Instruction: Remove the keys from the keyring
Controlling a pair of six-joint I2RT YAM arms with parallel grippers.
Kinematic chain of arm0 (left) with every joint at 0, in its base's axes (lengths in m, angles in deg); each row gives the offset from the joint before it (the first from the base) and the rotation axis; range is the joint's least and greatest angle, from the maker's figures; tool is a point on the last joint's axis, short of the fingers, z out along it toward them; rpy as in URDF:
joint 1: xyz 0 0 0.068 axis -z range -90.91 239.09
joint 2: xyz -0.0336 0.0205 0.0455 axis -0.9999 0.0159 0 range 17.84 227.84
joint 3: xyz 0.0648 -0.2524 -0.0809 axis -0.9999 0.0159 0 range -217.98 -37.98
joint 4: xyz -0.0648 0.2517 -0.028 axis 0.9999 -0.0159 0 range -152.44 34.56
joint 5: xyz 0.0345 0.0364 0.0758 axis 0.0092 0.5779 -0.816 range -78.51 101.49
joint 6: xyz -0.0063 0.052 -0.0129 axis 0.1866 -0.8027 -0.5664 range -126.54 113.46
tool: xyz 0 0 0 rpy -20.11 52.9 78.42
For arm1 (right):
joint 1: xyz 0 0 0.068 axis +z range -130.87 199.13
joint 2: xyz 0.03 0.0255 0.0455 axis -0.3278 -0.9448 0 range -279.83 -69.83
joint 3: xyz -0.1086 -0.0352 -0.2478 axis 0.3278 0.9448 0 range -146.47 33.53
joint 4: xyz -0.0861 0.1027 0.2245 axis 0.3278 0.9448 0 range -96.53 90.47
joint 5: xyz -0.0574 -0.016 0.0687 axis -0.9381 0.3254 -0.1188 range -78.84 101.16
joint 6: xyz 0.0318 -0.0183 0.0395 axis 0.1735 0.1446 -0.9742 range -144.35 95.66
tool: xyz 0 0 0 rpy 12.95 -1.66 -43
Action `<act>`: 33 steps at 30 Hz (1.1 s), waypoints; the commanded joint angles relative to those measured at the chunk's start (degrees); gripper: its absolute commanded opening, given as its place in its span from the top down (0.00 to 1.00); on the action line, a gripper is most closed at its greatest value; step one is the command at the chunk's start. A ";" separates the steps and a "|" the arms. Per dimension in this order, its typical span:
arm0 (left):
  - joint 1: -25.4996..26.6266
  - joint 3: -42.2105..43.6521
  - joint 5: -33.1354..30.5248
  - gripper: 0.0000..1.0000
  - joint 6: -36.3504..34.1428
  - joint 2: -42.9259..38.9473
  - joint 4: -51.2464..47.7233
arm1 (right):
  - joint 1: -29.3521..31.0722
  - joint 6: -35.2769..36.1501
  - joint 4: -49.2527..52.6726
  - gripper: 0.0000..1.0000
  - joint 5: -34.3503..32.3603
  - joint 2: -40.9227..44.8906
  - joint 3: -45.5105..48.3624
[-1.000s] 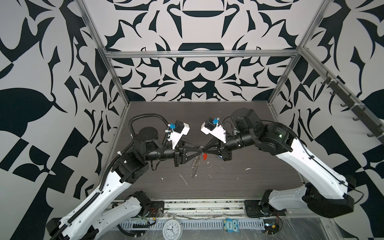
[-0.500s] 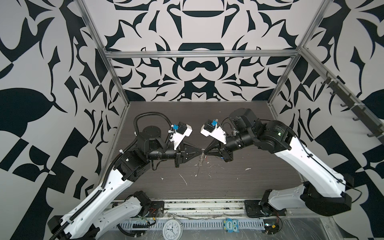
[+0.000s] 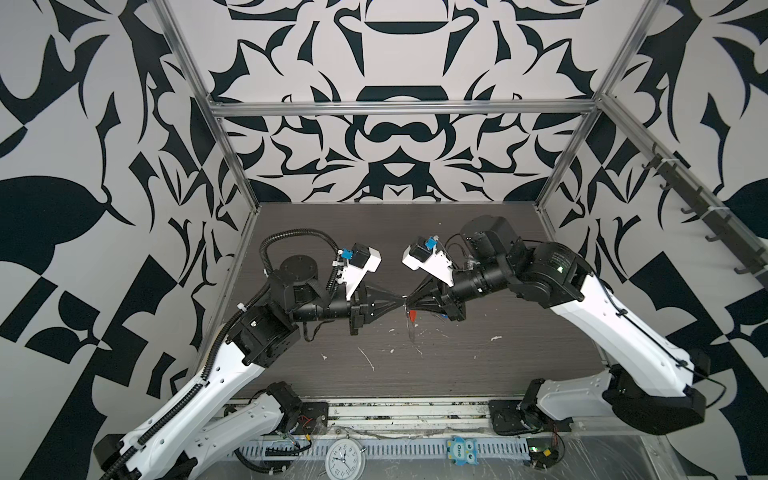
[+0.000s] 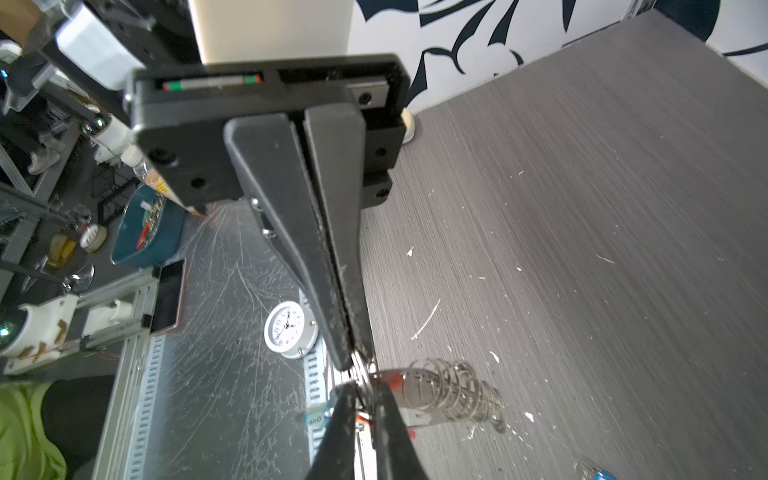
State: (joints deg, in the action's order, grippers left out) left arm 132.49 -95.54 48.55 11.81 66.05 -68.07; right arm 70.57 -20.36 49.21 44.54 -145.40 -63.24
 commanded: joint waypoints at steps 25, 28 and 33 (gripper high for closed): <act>0.02 12.78 -9.71 1.00 10.59 -7.91 29.31 | 0.31 -9.53 -25.46 1.00 2.79 7.06 18.55; 0.02 12.21 -8.55 1.00 9.81 -7.84 27.02 | 0.24 -8.94 -24.59 1.00 1.26 8.28 18.05; -0.02 11.87 -8.60 1.00 7.85 -8.21 23.70 | 0.24 -8.47 -22.96 0.77 -2.73 11.04 16.93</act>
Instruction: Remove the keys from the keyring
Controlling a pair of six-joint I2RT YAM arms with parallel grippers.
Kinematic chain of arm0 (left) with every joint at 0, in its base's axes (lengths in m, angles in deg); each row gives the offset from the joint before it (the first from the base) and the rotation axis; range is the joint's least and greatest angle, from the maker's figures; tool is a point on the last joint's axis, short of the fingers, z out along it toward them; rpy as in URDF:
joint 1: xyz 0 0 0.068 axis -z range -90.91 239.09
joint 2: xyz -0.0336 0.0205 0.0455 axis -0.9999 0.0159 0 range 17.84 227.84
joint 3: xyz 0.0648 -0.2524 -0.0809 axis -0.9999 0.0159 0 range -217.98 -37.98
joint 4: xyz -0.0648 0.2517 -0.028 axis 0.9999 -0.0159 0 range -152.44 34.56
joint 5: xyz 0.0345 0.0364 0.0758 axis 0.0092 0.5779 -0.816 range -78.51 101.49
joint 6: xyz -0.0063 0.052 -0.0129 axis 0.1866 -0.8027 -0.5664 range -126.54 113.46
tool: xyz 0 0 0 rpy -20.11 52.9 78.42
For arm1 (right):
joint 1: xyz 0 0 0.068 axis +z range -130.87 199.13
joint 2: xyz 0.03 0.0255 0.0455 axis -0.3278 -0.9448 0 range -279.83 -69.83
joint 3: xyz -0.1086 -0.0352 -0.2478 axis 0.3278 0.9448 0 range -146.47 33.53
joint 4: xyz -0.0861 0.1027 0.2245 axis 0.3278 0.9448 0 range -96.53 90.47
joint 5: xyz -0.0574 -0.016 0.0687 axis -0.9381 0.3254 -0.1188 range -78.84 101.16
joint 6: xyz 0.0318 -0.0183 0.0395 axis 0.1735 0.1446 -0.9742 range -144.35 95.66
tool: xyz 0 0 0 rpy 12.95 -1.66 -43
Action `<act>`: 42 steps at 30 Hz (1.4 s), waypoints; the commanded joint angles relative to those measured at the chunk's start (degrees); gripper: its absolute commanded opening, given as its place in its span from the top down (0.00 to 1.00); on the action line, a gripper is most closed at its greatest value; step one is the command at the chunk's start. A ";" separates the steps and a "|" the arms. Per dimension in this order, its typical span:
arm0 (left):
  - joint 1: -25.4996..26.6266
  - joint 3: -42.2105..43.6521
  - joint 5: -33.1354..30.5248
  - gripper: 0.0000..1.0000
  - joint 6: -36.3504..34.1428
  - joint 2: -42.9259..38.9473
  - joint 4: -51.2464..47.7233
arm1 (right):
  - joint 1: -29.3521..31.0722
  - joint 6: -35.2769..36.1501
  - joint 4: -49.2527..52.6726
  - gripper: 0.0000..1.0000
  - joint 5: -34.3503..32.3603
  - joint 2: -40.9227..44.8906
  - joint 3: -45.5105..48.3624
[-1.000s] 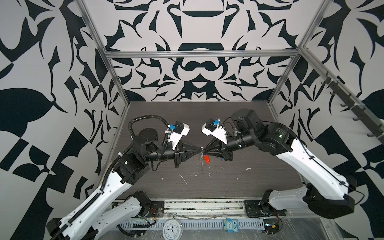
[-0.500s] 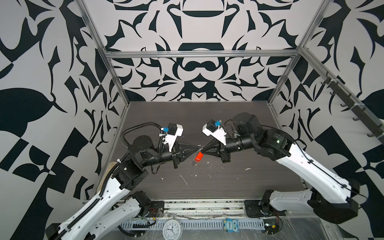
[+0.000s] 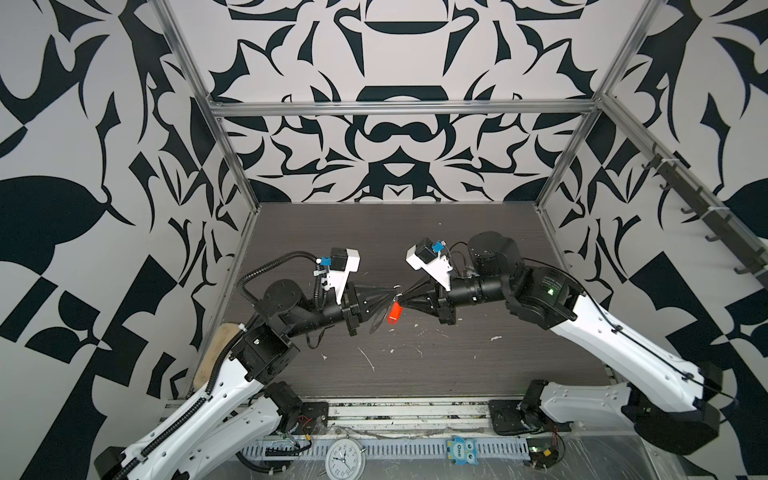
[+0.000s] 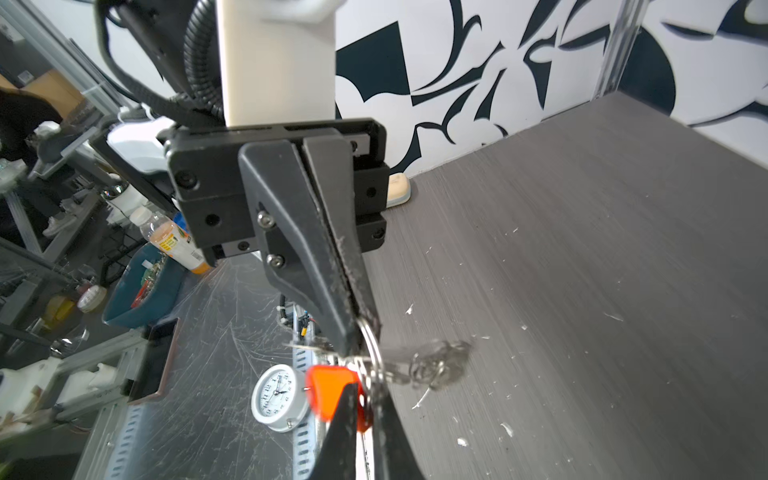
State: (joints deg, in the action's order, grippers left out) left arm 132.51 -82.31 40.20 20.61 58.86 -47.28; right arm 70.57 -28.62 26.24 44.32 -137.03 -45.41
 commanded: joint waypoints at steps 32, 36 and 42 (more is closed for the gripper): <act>0.00 3.03 -4.13 1.00 -0.78 -2.68 10.74 | 0.29 -13.63 -23.43 0.79 2.21 2.80 6.20; 0.00 3.03 -4.55 1.00 -0.80 -2.79 10.63 | 0.32 -14.25 -24.74 0.88 2.08 3.26 7.59; 0.00 2.24 -4.51 1.00 -0.70 -2.65 9.53 | 0.28 -14.15 -23.50 1.00 2.43 3.21 6.53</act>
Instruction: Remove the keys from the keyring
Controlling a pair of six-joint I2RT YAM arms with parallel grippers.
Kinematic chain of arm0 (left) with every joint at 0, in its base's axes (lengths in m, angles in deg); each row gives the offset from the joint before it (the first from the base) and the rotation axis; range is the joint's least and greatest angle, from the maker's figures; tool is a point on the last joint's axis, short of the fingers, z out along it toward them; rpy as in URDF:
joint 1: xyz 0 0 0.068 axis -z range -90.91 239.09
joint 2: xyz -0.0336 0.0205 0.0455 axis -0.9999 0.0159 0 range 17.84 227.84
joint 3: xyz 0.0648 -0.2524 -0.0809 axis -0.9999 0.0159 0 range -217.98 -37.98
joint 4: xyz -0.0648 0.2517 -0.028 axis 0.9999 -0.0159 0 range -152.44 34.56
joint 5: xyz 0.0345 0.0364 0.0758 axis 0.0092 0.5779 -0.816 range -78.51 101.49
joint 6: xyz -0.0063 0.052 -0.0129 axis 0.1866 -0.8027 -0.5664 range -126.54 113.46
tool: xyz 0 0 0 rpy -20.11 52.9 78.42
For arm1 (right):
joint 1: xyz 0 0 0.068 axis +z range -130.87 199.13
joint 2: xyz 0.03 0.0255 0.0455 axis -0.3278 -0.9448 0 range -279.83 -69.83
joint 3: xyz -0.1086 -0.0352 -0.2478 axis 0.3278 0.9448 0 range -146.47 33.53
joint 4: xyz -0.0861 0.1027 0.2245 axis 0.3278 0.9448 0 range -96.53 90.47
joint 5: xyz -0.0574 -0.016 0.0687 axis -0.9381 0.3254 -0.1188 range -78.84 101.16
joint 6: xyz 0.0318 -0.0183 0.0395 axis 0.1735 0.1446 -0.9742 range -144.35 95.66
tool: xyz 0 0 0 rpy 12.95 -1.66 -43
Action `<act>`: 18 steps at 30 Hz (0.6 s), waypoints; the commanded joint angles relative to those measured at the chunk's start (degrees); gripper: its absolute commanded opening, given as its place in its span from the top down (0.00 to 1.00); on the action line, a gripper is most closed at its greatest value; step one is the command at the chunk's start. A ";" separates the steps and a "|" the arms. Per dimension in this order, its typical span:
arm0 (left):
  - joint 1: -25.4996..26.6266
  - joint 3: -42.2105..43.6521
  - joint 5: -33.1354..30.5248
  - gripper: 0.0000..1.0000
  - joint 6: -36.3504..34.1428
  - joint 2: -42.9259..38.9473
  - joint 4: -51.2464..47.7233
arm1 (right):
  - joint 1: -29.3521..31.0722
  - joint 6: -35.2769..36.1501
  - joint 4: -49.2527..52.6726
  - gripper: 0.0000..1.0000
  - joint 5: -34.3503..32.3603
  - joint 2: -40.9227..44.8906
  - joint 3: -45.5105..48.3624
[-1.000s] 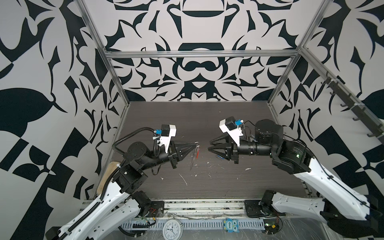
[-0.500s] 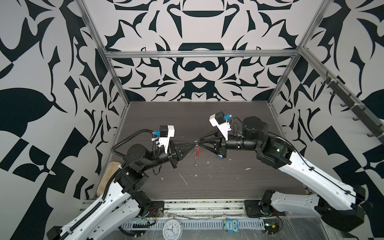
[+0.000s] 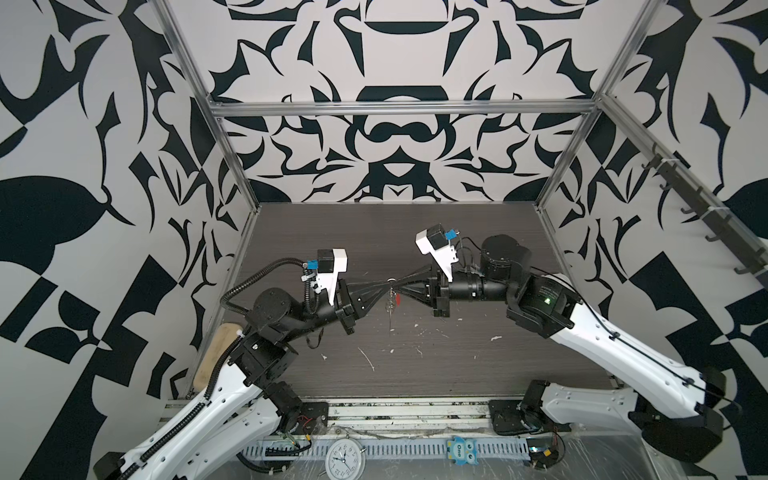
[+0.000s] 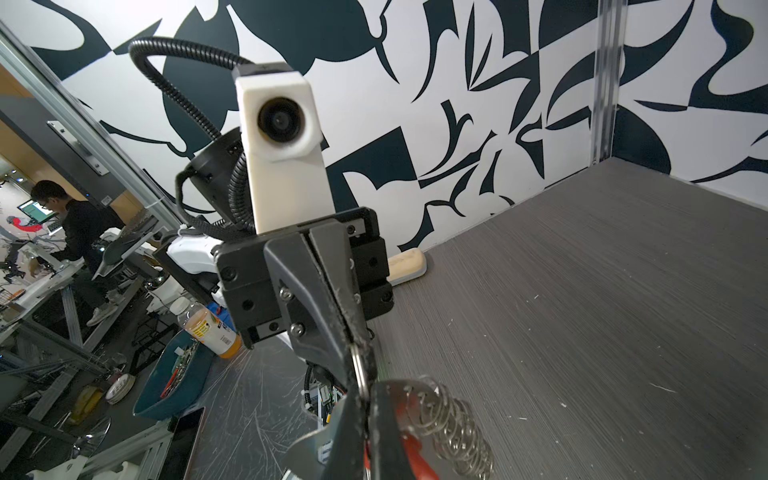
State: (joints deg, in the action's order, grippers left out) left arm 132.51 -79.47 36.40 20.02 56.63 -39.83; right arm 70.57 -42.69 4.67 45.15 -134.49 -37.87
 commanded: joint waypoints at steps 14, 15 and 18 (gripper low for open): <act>0.00 -17.53 11.19 0.66 -11.24 5.91 -32.71 | -0.02 18.94 35.55 1.00 1.50 -5.85 -20.04; 0.00 -18.19 11.98 0.66 -11.33 6.85 -33.45 | -0.02 19.55 36.82 1.00 1.51 -6.61 -20.88; 0.00 -19.21 13.49 0.66 -11.44 8.42 -33.61 | -0.02 20.44 38.93 1.00 1.26 -7.80 -22.61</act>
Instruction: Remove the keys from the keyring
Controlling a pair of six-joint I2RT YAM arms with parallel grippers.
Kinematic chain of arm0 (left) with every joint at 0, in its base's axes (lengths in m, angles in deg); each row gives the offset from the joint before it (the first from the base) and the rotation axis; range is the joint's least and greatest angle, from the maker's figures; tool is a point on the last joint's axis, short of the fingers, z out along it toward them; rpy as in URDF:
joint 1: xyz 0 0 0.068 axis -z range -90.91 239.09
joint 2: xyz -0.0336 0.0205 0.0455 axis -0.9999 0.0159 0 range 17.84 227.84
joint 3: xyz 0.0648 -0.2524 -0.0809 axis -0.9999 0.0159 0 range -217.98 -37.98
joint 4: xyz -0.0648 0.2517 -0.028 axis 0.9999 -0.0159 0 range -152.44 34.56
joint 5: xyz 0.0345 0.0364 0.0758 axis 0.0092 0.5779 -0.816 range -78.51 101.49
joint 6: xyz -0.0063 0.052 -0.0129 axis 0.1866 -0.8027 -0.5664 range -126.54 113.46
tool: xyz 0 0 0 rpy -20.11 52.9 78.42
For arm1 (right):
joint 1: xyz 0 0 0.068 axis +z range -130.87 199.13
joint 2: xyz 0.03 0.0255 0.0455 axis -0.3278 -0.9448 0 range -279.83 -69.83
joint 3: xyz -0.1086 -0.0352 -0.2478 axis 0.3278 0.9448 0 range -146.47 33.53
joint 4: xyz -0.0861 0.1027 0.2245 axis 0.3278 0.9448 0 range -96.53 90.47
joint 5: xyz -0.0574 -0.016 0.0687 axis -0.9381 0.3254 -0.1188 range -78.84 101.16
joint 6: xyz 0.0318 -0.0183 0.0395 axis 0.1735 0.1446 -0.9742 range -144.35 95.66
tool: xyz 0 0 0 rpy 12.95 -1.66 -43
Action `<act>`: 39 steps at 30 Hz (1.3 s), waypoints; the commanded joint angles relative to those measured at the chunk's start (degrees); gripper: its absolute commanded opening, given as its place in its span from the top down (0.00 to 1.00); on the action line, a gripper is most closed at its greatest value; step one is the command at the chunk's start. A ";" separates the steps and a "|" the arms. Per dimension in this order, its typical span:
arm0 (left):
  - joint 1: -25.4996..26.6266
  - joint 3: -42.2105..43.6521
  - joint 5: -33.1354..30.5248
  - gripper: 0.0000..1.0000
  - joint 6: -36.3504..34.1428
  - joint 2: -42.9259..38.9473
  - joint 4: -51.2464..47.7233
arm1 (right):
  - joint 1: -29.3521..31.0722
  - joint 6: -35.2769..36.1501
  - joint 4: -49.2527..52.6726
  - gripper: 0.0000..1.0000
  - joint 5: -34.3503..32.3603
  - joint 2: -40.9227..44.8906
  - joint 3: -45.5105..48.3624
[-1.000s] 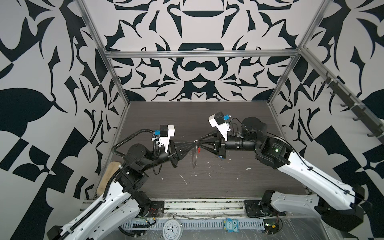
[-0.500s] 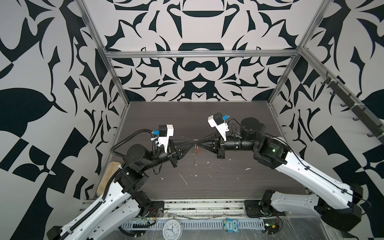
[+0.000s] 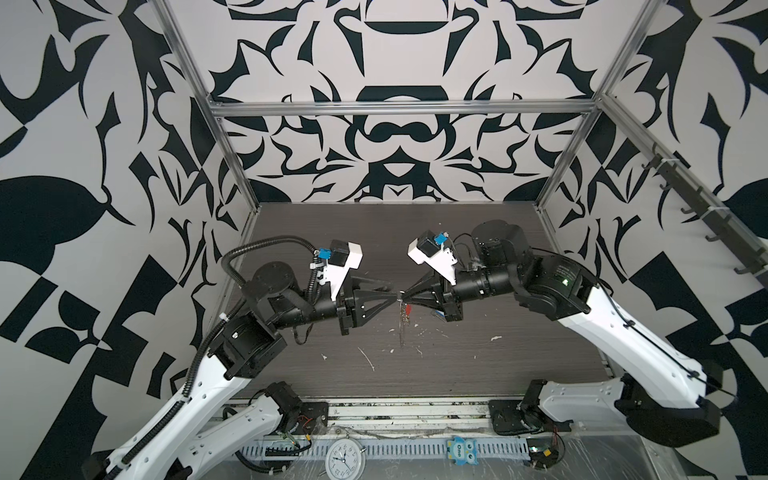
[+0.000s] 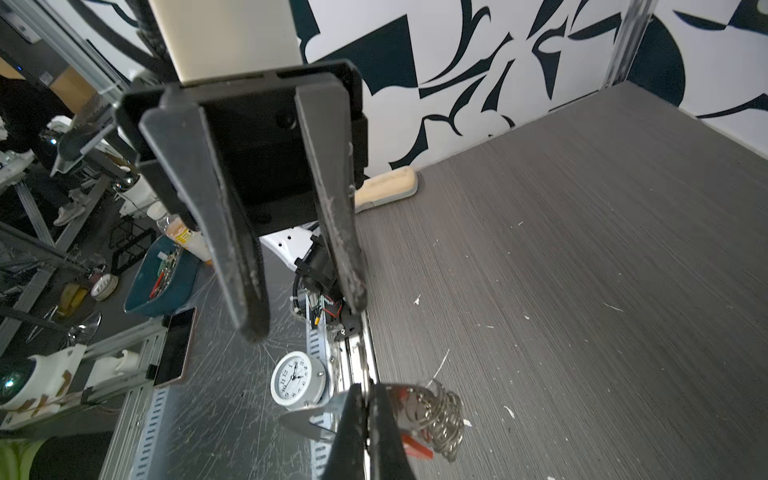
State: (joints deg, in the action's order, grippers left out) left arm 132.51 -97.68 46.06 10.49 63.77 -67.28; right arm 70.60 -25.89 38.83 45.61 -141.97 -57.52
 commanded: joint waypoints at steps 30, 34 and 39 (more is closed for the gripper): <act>0.00 -5.01 1.54 1.00 -2.13 5.66 -9.86 | -0.04 4.06 7.16 1.00 0.70 -3.45 -7.52; 0.00 -0.85 0.20 1.00 0.64 2.84 -2.37 | 0.00 2.71 2.39 0.91 0.06 -1.68 -4.56; 0.00 0.26 0.65 1.00 1.41 2.17 -0.15 | -0.04 2.09 -1.47 0.76 1.30 0.21 -1.43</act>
State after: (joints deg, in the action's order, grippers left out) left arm 132.55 -98.16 47.04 10.38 66.53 -72.02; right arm 70.44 -23.20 42.79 45.53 -143.87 -59.83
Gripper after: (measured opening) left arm 0.052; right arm 0.235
